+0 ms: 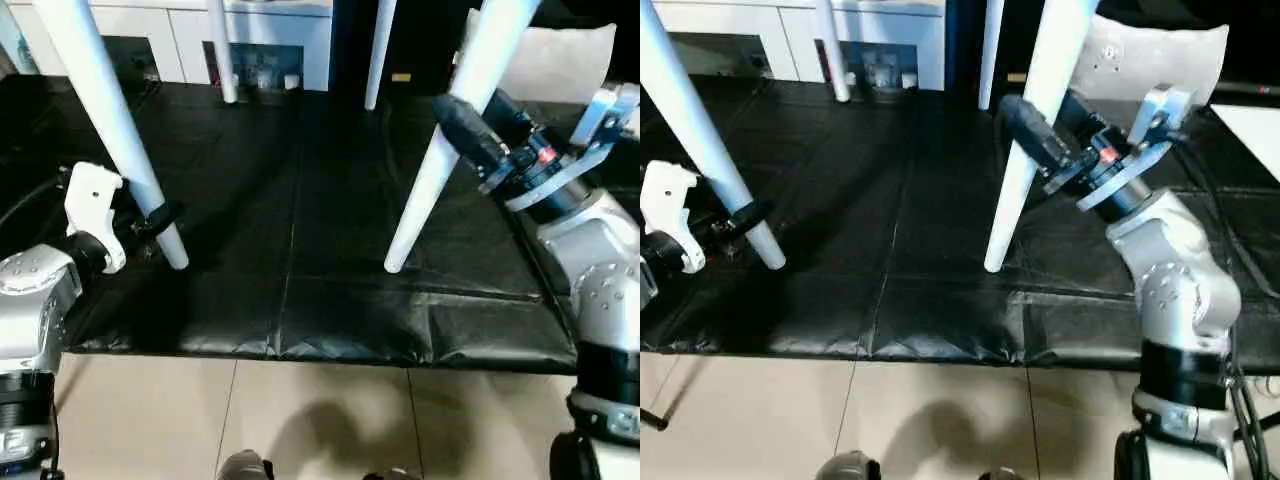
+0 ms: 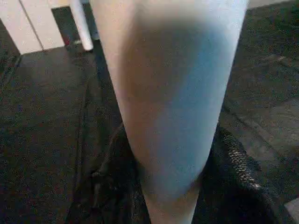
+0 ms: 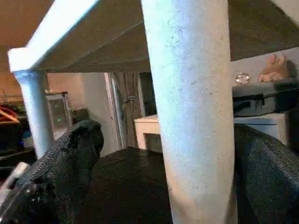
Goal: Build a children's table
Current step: Flip table
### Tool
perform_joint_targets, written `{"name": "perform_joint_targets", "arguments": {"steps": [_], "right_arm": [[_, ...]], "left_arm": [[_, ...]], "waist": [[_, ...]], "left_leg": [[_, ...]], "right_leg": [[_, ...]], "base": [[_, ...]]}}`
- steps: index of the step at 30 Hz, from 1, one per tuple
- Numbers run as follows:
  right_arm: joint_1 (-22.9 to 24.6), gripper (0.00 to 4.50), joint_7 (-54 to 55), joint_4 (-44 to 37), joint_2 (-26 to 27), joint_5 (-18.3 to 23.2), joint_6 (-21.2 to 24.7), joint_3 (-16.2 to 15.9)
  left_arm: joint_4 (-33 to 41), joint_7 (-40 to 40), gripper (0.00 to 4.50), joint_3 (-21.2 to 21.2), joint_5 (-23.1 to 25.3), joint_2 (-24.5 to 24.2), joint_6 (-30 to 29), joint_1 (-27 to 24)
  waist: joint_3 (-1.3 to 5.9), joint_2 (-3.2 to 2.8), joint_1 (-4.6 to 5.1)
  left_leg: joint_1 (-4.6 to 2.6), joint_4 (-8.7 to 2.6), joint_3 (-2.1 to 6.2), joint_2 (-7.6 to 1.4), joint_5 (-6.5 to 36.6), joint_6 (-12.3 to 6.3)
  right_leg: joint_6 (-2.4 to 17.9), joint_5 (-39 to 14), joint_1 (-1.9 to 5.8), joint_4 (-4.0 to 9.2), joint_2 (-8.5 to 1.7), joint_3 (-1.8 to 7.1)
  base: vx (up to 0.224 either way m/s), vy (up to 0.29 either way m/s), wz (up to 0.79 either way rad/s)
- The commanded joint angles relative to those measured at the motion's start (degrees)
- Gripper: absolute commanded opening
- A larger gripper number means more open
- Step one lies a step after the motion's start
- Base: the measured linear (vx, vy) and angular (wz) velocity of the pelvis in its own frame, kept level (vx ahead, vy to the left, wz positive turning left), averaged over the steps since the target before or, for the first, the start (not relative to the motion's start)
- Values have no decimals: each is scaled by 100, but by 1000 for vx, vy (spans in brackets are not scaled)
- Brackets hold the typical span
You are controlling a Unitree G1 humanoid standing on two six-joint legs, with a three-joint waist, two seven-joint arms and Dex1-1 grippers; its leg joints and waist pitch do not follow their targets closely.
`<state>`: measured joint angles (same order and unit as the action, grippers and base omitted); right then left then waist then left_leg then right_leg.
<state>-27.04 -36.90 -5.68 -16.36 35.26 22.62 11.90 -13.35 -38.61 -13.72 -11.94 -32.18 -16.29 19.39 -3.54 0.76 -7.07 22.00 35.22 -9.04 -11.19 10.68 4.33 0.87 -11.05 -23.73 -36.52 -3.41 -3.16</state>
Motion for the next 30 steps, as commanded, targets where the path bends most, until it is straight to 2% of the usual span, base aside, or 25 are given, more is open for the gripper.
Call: {"name": "perform_joint_targets", "arguments": {"steps": [1, 2, 3, 4, 5, 6, 7, 8, 9, 10, 11, 12, 13, 14, 15, 17, 18, 20, 21, 24, 25, 26, 27, 28, 30], "right_arm": [[379, 450, 200, 58, 139, -637, -164, -617], [489, 450, 286, 93, 171, -789, -287, -665], [746, 450, 437, 89, 228, -902, -385, -635], [1010, 450, 481, 8, 243, -941, -452, -599], [1015, 450, 482, 6, 243, -941, -453, -598], [1127, 450, 516, -74, 239, -946, -455, -604], [1426, 450, 605, -312, 247, -931, -428, -570], [1426, 450, 605, -312, 247, -931, -428, -570], [1681, 450, 645, -597, 280, -840, -360, -526], [2060, 450, 725, -1011, 343, -744, -277, -498], [2237, 450, 776, -1203, 378, -692, -222, -499], [2376, 450, 822, -1334, 408, -679, -205, -514], [2506, 450, 860, -1443, 428, -696, -226, -539], [2575, 450, 880, -1499, 438, -709, -245, -555], [2786, 450, 955, -1651, 489, -720, -271, -583], [2950, 450, 1034, -1755, 536, -705, -238, -591], [3183, 450, 1172, -1882, 571, -745, -189, -624], [3466, 450, 1377, -2011, 626, -831, -93, -661], [3635, 450, 1463, -2075, 668, -880, -45, -704], [3815, 450, 1632, -2085, 704, -1151, 27, -890], [3777, 450, 1797, -1994, 766, -1248, 138, -967], [3756, 450, 1867, -1953, 795, -1281, 188, -996], [3593, 450, 2013, -1704, 751, -1624, 223, -1229], [3593, 450, 2013, -1704, 751, -1624, 223, -1229], [3349, 450, 2091, -1337, 703, -1920, 258, -1522]], "left_arm": [[-146, -215, 190, 232, 105, -21, 279, -233], [-210, -241, 211, 197, 87, -29, 331, -281], [-220, -311, 211, 80, 3, -45, 388, -416], [-148, -422, 225, -67, -145, -41, 416, -570], [-147, -424, 235, -70, -148, -41, 417, -573], [-122, -449, 244, -109, -182, -50, 472, -645], [13, -538, 253, -171, -243, -110, 434, -909], [13, -538, 253, -171, -243, -110, 434, -909], [260, -735, 270, -222, -398, -103, 430, -1230], [634, -870, 270, -391, -687, 6, 385, -1687], [777, -812, 270, -504, -776, 76, 417, -1863], [864, -715, 270, -608, -832, 145, 457, -1977], [952, -576, 270, -726, -882, 239, 528, -2071], [997, -496, 270, -789, -906, 292, 574, -2120], [1157, -215, 270, -962, -901, 456, 705, -2272], [1361, -22, 270, -1043, -891, 585, 707, -2431], [1746, 247, 270, -1077, -904, 808, 646, -2675], [2292, 543, 270, -991, -909, 1119, 589, -2993], [2672, 746, 270, -846, -854, 1325, 572, -3180], [3231, 1058, 270, -373, -717, 1738, 549, -3310], [3250, 1236, 270, -119, -657, 1892, 398, -3206], [3245, 1312, 270, -17, -631, 1950, 327, -3158], [2985, 1415, 270, 296, -261, 1992, 408, -2945], [2985, 1415, 270, 296, -261, 1992, 408, -2945], [2537, 1462, 270, 472, -54, 2213, 592, -2774]], "waist": [[341, -95, 53], [339, -87, 71], [312, -60, 123], [321, -60, 137], [338, -39, 145], [354, -33, 150], [390, -75, 149], [408, -86, 145], [404, -91, 158], [420, -134, 150], [390, -138, 170], [383, -133, 183], [376, -190, 181], [368, -164, 187], [332, -202, 173], [303, -190, 188], [288, -239, 173], [287, -215, 195], [231, -218, 202], [221, -213, 191], [206, -211, 183], [203, -165, 193], [184, -170, 213], [174, -178, 219], [196, -185, 265]], "left_leg": [[-121, -492, 2, -144, 1157, 167], [-127, -506, 6, -136, 1245, 208], [-195, -582, 27, -130, 1743, 301], [-218, -604, 62, -139, 1945, 320], [-215, -608, 61, -148, 1911, 306], [-213, -605, 57, -151, 1838, 286], [-184, -596, 63, -155, 1598, 250], [-173, -582, 59, -159, 1450, 231], [-156, -579, 49, -162, 1329, 161], [-154, -566, 52, -166, 1293, 159], [-132, -588, 47, -184, 1361, 117], [-145, -595, 46, -173, 1503, 89], [-157, -593, 49, -165, 1624, 92], [-160, -593, 38, -172, 1713, 90], [-168, -611, 53, -175, 1998, 116], [-168, -631, 76, -177, 2211, 146], [-194, -638, 88, -170, 2361, 161], [-173, -656, 102, -204, 2378, 176], [-213, -659, 101, -180, 2675, 171], [-227, -650, 121, -165, 2744, 183], [-266, -634, 118, -148, 2823, 185], [-268, -629, 119, -137, 2840, 194], [-256, -628, 143, -94, 2840, 219], [-272, -621, 148, -76, 2891, 237], [-239, -615, 173, -59, 2834, 261]], "right_leg": [[781, -1431, 252, 489, -402, 257], [729, -1539, 254, 515, -403, 259], [578, -2077, 269, 600, -407, 258], [528, -2266, 280, 622, -418, 261], [514, -2195, 294, 623, -423, 272], [540, -2040, 294, 603, -413, 279], [633, -1561, 313, 553, -400, 288], [686, -1274, 319, 528, -395, 291], [813, -861, 336, 498, -389, 287], [859, -745, 342, 472, -393, 288], [911, -656, 336, 490, -385, 285], [929, -819, 336, 507, -370, 273], [934, -957, 318, 521, -370, 275], [921, -1083, 316, 555, -373, 280], [851, -1569, 306, 607, -382, 280], [712, -1999, 301, 650, -387, 278], [615, -2281, 272, 681, -393, 276], [606, -2294, 297, 686, -406, 283], [474, -2840, 237, 763, -397, 279], [225, -3408, 221, 848, -422, 290], [109, -3606, 167, 898, -403, 288], [48, -3688, 157, 900, -394, 285], [-136, -3920, 160, 936, -375, 244], [-209, -4064, 147, 963, -373, 225], [-311, -4124, 204, 981, -395, 184]], "base": [[0, 0, 0], [0, 0, 0], [0, 0, 0], [0, 0, 0], [0, 0, 0], [0, 0, 0], [0, 0, 0], [0, 0, 0], [0, 0, 0], [0, 0, 0], [0, 0, 0], [0, 0, 0], [0, 0, 0], [0, 0, 0], [0, 0, 0], [0, 0, 0], [0, 0, 0], [0, 0, 0], [0, 0, 0], [0, 0, 0], [0, 0, 0], [0, 0, 0], [0, 0, 0], [0, 0, 0], [0, 0, 0]]}}
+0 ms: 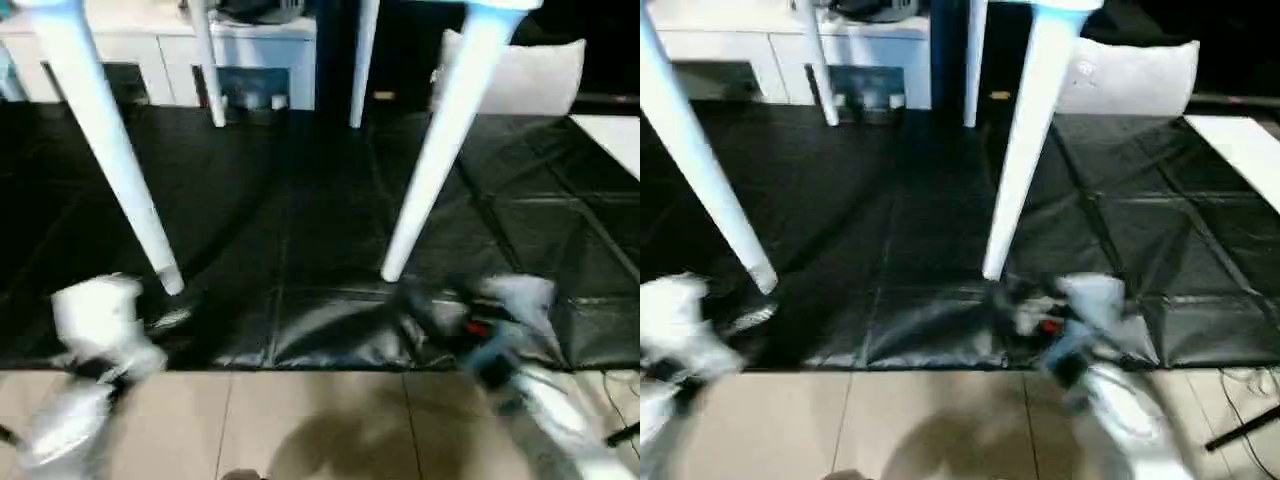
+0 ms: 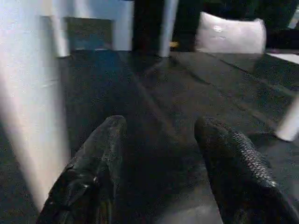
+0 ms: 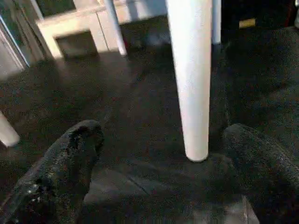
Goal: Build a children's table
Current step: Flip table
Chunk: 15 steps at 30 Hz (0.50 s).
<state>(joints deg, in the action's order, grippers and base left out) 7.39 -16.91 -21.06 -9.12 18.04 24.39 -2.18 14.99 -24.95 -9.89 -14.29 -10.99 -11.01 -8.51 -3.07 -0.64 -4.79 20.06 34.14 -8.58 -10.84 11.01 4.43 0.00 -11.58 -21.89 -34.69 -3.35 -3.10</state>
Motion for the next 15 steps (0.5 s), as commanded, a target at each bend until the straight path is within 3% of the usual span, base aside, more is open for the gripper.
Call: {"name": "perform_joint_targets", "arguments": {"steps": [1, 4, 5, 7, 9, 11, 13, 14, 15], "right_arm": [[-95, 450, 92, 200, -21, -197, 82, -114], [-210, 450, -94, 402, -99, -317, 26, -346], [-188, 450, -248, 441, -160, -379, -147, -424], [-180, 450, -241, 481, -165, -411, -198, -421], [-205, 450, -265, 561, -207, -422, -175, -449], [-214, 450, -311, 608, -236, -417, -175, -480], [-212, 450, -320, 632, -234, -429, -204, -486], [-213, 450, -345, 671, -232, -442, -253, -491], [-218, 450, -367, 705, -237, -447, -288, -499]], "left_arm": [[-298, 96, 270, 88, 181, 94, 64, 16], [-495, 254, 270, 248, 333, 246, 112, -60], [-427, 320, 270, 329, 311, 271, 47, -128], [-382, 391, 270, 330, 289, 280, 84, -165], [-371, 439, 270, 335, 290, 259, 105, -207], [-398, 419, 270, 326, 327, 277, 132, -225], [-411, 391, 270, 333, 334, 301, 173, -245], [-383, 370, 270, 371, 354, 326, 212, -290], [-352, 388, 270, 406, 354, 321, 213, -316]], "waist": [[150, -49, 47], [216, -49, 115], [211, -40, 130], [217, -15, 133], [223, 22, 116], [243, 12, 94], [319, 13, 88], [424, 15, 84], [601, 20, 59]], "left_leg": [[-38, -516, 136, -94, 2800, 253], [27, -559, 173, -141, 2695, 220], [49, -572, 168, -164, 2661, 190], [22, -559, 138, -176, 2620, 139], [44, -561, 109, -183, 2399, 90], [56, -547, 91, -192, 2140, 56], [207, -455, 53, -176, 784, -214], [268, -272, 2, -81, -352, -545], [344, -48, -16, 45, -2021, -1054]], "right_leg": [[-219, -4015, 31, 803, -399, 165], [-44, -3316, 125, 729, -420, 151], [57, -3049, 123, 699, -421, 165], [198, -2831, 88, 685, -420, 202], [340, -2512, 108, 645, -409, 228], [437, -2108, 109, 603, -400, 248], [796, -515, 63, 517, -305, 225], [1109, 830, 23, 407, -264, 165], [1332, 2819, -41, 204, -151, 59]], "base": [[0, 0, 0], [0, 0, 0], [0, 0, 0], [0, 0, 0], [0, 0, 0], [0, 0, 0], [0, 0, 0], [0, 0, 0], [0, 0, 0]]}}
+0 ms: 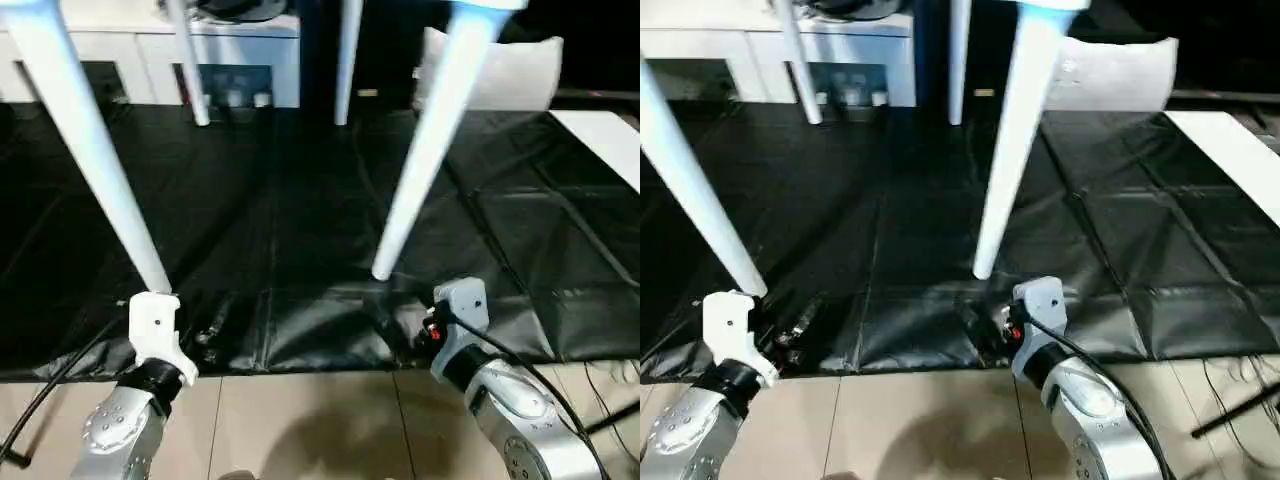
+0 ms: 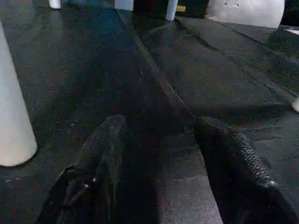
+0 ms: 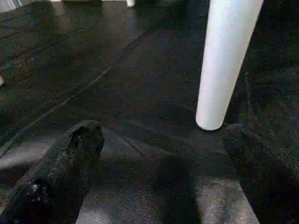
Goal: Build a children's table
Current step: Flip table
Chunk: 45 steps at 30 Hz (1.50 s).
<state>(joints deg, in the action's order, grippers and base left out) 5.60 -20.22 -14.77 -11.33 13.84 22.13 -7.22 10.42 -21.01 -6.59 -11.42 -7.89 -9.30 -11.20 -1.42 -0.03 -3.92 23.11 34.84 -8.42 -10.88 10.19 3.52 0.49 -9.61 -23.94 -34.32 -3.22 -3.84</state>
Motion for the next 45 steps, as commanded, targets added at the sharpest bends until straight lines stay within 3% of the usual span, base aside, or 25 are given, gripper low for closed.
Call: {"name": "perform_joint_targets", "arguments": {"steps": [1, 4, 6, 7, 8, 9, 10, 11, 12, 13, 14, 15, 16, 17, 19, 20, 21, 23, 26, 28, 29, 30, 32, 38, 45], "right_arm": [[-39, 450, -39, 83, -17, -29, -68, 2], [-70, 450, -91, 191, 31, -37, -147, -11], [-70, 450, -116, 226, 57, -7, -159, -15], [-57, 450, -148, 247, 54, 16, -182, -29], [-50, 450, -199, 252, 46, 56, -172, -34], [-20, 450, -363, 261, 19, 181, -149, -52], [8, 450, -476, 244, -3, 264, -134, -62], [13, 450, -494, 241, -7, 278, -132, -64], [63, 450, -705, 208, -63, 395, -144, -96], [87, 450, -814, 198, -96, 446, -163, -115], [140, 450, -1114, 159, -228, 509, -233, -222], [178, 450, -1293, 154, -293, 582, -225, -266], [196, 450, -1446, 164, -354, 625, -228, -308], [194, 450, -1576, 203, -436, 591, -266, -372], [89, 450, -1932, 446, -612, 383, -421, -599], [84, 450, -1946, 456, -617, 376, -427, -607], [-64, 450, -2019, 756, -625, 254, -559, -683], [-218, 450, -2255, 1083, -696, 230, -537, -820], [-374, 450, -2495, 1440, -698, 391, -282, -827], [-615, 450, -2585, 1965, -672, 447, 9, -792], [-723, 450, -2609, 2264, -707, 314, 50, -883], [-866, 450, -2664, 2732, -704, 183, 114, -989], [-1056, 450, -2506, 3445, -506, 59, -6, -930], [-1558, 450, -1705, 5551, 36, -326, -308, -838], [-1849, 450, 93, 7661, 638, -200, -644, 31]], "left_arm": [[111, -5, 270, 82, 64, 11, 40, -52], [172, -28, 270, 190, 17, -73, -38, -90], [197, -163, 270, 271, -44, -115, -60, -114], [221, -239, 270, 315, -62, -126, -61, -147], [228, -274, 270, 328, -85, -122, -50, -155], [249, -371, 270, 369, -155, -123, -35, -183], [261, -440, 270, 412, -186, -153, -70, -201], [263, -451, 270, 420, -190, -159, -78, -204], [263, -583, 270, 498, -215, -219, -89, -238], [257, -646, 270, 540, -228, -253, -72, -254], [235, -840, 270, 642, -270, -351, -75, -305], [214, -955, 270, 703, -254, -431, -14, -341], [201, -1030, 270, 733, -256, -479, 3, -365], [194, -1051, 270, 727, -278, -489, -14, -386], [174, -1086, 270, 701, -351, -507, -164, -446], [174, -1087, 270, 701, -356, -509, -174, -449], [88, -1085, 270, 732, -275, -541, -91, -484], [-89, -902, 270, 681, -183, -527, -262, -464], [-478, -553, 270, 680, 38, -622, -800, -343], [-970, -575, 270, 906, 405, -883, -1007, -193], [-1151, -615, 270, 941, 395, -902, -1147, -108], [-1470, -614, 270, 943, 375, -901, -1342, 53], [-1998, -584, 270, 907, 321, -879, -1664, 315], [-4113, -472, 270, 1013, 576, -775, -1615, 1263], [-6425, 119, 270, 583, 475, -326, -1015, 2208]], "waist": [[518, -42, -35], [538, -53, -54], [334, -111, -14], [-12, -287, 223], [-12, -287, 223], [-89, -442, -552], [-24, -279, -700], [149, -47, -729], [268, 382, -340], [-222, 244, -487], [-305, 124, -554], [-246, 106, -646], [-170, 28, -648], [49, -155, -645], [22, -323, -328], [25, -320, -273], [31, -430, -324], [-57, -363, -38], [0, -308, 140], [-46, -144, 198], [-37, 36, 83], [47, 103, -143], [110, 182, -382], [331, -27, -387], [213, -179, -340]], "left_leg": [[78, -32, -16, 102, -2635, -1235], [334, 100, -24, 180, -1412, -1729], [80, 9, -55, -1, 1516, -1158], [-120, -404, 84, -317, 4394, -215], [-120, -404, 84, -317, 4394, -215], [852, -1316, -498, -322, 5989, 649], [830, -1150, -529, -368, 5712, 383], [494, -574, -726, -425, 3681, 548], [-199, 753, -461, -378, 2628, 619], [-9, 1539, 56, 133, 585, -49], [179, 1552, 150, 241, 578, -167], [-59, 1208, 488, 247, 1132, 115], [-285, 915, 493, 178, 1477, 171], [-524, 144, 543, -140, 1804, 310], [-355, -478, 766, -433, 3106, 88], [-382, -495, 729, -400, 3256, 73], [-61, -614, 994, 2, 3286, -167], [-46, -839, 1453, 50, 3642, 10], [-317, -976, 1996, 46, 3439, -195], [-372, -742, 1691, -68, 2621, -787], [-174, -312, 1188, 316, 1854, -654], [-136, 179, 670, 437, 488, -465], [-58, -125, 496, 293, -411, -482], [-188, -283, 546, -197, -932, -641], [-277, -537, 503, -380, 976, -222]], "right_leg": [[1361, 3502, 110, 87, -100, 79], [1403, 2848, -142, 373, -249, -65], [921, -1819, -229, 798, -317, -209], [-389, -4330, -242, 824, 34, -848], [-389, -4330, -242, 824, 34, -848], [157, -2423, 649, -1321, 165, -654], [88, -2609, 752, -1397, 77, -432], [-261, -5027, 635, -1361, -209, 291], [-608, -6653, -3, -436, -766, 449], [-200, -8796, -581, 841, -771, 780], [-86, -8581, -219, 769, -845, 889], [300, -6942, 143, 410, -876, 772], [444, -6044, 191, 319, -796, 698], [762, -3120, 298, -33, -373, 435], [822, -467, 535, -236, -318, 228], [833, -477, 557, -151, -358, 220], [772, -795, 867, -13, -357, -80], [672, -1317, 959, -14, -206, -178], [1058, -1724, 801, -162, -79, -17], [1637, -1689, 631, 79, -349, 425], [1856, -2414, 700, 609, -699, 674], [1081, -3181, 880, 809, -959, 736], [76, -1798, 852, 538, -643, 732], [167, 2759, 767, -91, -453, 284], [1419, 513, 736, 146, -725, 369]], "base": [[0, 0, 0], [-60, 2, 1], [-165, 23, -2], [-186, 30, -6], [-122, 32, -19], [-114, 30, -5], [-114, 30, -5], [-156, -73, 10], [-129, -152, 15], [-129, -152, 15], [-102, -26, 2], [-81, 71, -2], [-81, 71, -2], [-98, 75, 19], [-88, 90, 7], [-49, 99, -5], [-63, 84, 18], [-62, 68, 27], [21, -25, 62], [57, -143, 65], [11, -199, 33], [45, -187, -5], [62, -171, -4], [47, -59, -2], [-7, 7, 0]]}}
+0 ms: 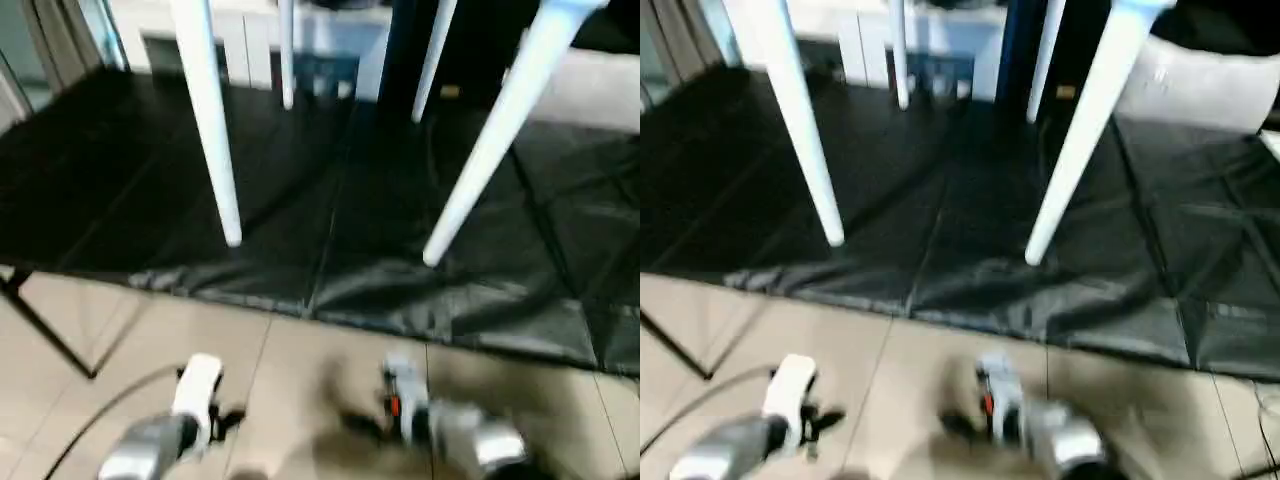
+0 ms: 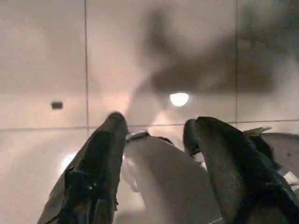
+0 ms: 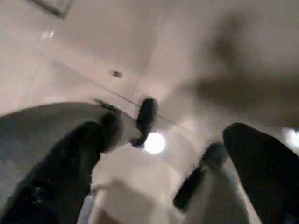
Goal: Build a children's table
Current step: Flip table
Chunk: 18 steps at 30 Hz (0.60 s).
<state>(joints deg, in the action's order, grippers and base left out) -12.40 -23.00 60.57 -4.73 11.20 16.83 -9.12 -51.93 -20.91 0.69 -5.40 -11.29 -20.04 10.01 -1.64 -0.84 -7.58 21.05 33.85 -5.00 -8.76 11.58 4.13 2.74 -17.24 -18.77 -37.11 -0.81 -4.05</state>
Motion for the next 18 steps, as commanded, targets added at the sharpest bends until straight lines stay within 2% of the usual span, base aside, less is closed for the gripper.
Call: {"name": "perform_joint_targets", "arguments": {"steps": [1, 2, 3, 4, 5, 6, 7, 8, 10, 12, 13, 18], "right_arm": [[-31, 450, 658, 230, -21, 118, -225, 358], [-22, 450, 860, 316, -18, 159, -314, 456], [-20, 450, 1004, 460, -21, 180, -440, 531], [-8, 450, 1079, 532, -27, 178, -562, 558], [48, 450, 1325, 722, -46, 171, -939, 639], [79, 450, 1425, 800, -57, 170, -1096, 677], [55, 450, 1520, 981, -37, 104, -1277, 798], [42, 450, 1562, 1080, -49, 26, -1207, 773], [52, 450, 1562, 1188, -61, -48, -1113, 752], [107, 450, 1519, 1245, -53, -96, -1205, 794], [114, 450, 1517, 1251, -52, -101, -1218, 802], [105, 450, 1535, 1485, 7, -124, -1265, 967]], "left_arm": [[-261, 151, 270, -225, -189, 41, 103, 110], [-324, 181, 270, -281, -229, 57, 152, 128], [-440, 177, 270, -377, -293, 78, 178, 167], [-515, 180, 270, -376, -268, 87, 246, 195], [-721, 206, 270, -313, -128, 110, 582, 271], [-794, 246, 270, -259, -33, 116, 836, 298], [-1034, 301, 270, -227, 65, 127, 1215, 385], [-1127, 335, 270, -321, -10, 169, 1189, 444], [-1222, 387, 270, -317, 10, 209, 1141, 492], [-1344, 361, 270, -187, 114, 239, 998, 483], [-1356, 360, 270, -172, 126, 243, 989, 480], [-1741, 259, 270, -142, 267, 301, 1094, 482]], "waist": [[198, -151, 28], [162, -126, 61], [124, -160, 89], [113, -136, 114], [48, -191, 124], [28, -157, 127], [14, -170, 129], [-2, -189, 139], [0, -209, 148], [9, -198, 173], [5, -246, 174], [49, -230, 261]], "left_leg": [[-86, -447, 134, -584, 1004, -257], [-90, -486, 93, -596, 1270, -188], [-92, -476, 41, -570, 1377, -165], [-98, -478, 2, -561, 1463, -176], [-89, -472, -39, -547, 1593, -160], [-83, -480, -54, -555, 1643, -159], [-78, -488, -59, -559, 1617, -153], [-74, -492, -68, -560, 1595, -187], [-65, -493, -80, -569, 1449, -258], [-9, -475, -97, -571, 1131, -432], [2, -461, -95, -567, 1032, -474], [51, -369, -129, -540, 478, -882]], "right_leg": [[1224, 1100, 171, 456, -956, 398], [1251, 699, 174, 492, -972, 420], [1276, 427, 140, 521, -963, 431], [1272, 226, 126, 555, -954, 438], [1227, -222, 85, 615, -969, 453], [1130, -583, 84, 660, -978, 473], [1091, -656, 76, 654, -965, 475], [1039, -742, 60, 658, -952, 480], [1106, -530, 46, 621, -929, 469], [1120, -32, 71, 577, -938, 458], [1127, 132, 67, 559, -942, 455], [1162, 1399, 83, 468, -931, 401]], "base": [[-51, 47, -3], [-54, 42, 2], [-55, 36, 3], [-55, 36, 3], [-50, 28, 4], [0, 0, 0], [0, 0, 0], [0, 0, 0], [0, 0, 0], [0, 0, 0], [0, 0, 0], [0, 0, 0]]}}
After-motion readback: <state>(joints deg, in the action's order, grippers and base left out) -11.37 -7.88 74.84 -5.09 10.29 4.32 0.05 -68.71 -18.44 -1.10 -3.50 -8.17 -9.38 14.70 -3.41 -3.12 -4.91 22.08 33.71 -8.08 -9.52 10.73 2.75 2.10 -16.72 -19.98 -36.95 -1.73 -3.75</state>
